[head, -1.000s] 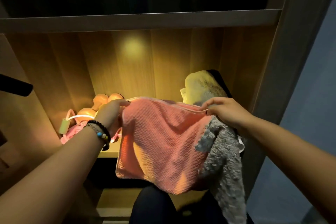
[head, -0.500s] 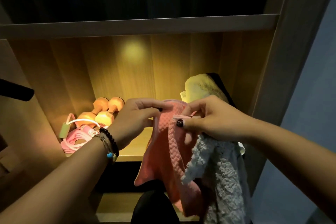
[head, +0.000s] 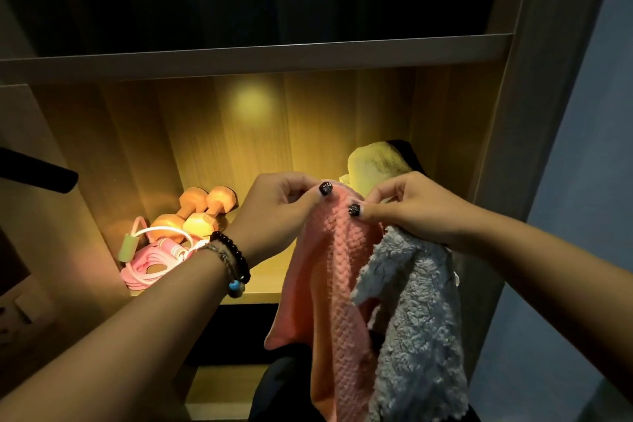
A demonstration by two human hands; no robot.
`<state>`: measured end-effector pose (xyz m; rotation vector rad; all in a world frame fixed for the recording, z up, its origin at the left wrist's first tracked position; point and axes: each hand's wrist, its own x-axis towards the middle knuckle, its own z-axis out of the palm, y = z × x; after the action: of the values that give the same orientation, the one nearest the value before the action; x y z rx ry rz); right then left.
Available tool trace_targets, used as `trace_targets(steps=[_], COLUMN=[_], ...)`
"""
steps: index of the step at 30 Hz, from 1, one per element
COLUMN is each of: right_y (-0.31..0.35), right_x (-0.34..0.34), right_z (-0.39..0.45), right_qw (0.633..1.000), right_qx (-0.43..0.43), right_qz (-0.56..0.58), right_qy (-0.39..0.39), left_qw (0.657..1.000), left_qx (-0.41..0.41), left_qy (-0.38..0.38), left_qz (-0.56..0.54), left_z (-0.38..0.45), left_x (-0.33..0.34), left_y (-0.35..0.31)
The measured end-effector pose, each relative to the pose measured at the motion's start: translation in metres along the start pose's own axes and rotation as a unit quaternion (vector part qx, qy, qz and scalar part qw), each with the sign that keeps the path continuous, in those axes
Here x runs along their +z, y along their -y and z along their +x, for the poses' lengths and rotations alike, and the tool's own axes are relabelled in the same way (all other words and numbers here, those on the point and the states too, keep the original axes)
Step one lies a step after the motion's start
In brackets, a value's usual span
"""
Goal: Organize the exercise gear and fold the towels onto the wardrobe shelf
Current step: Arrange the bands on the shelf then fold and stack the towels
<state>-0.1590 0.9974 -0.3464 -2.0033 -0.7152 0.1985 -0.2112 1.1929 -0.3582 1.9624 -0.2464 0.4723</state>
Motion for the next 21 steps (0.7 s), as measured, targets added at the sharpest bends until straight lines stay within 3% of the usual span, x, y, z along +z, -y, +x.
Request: trace_targets(steps=[5, 11, 17, 21], right_y=[-0.009, -0.006, -0.019, -0.028], right_x=[0.0, 0.004, -0.006, -0.01], right_z=[-0.003, -0.001, -0.001, 0.003], right_qw=[0.998, 0.994, 0.995, 0.97], right_qx=[-0.044, -0.071, -0.005, 0.0], right_qz=[0.026, 0.069, -0.078, -0.24], right_qy=[-0.026, -0.042, 0.063, 0.046], left_qw=[0.996, 0.996, 1.0, 0.997], left_qx=[0.0, 0.045, 0.02, 0.031], left_qy=[0.084, 0.055, 0.022, 0.008], left_qz=[-0.022, 0.046, 0.003, 0.065], left_z=[0.001, -0.002, 0.004, 0.012], left_x=[0.001, 0.01, 0.0, -0.025], left_y=[-0.004, 0.012, 0.019, 0.029])
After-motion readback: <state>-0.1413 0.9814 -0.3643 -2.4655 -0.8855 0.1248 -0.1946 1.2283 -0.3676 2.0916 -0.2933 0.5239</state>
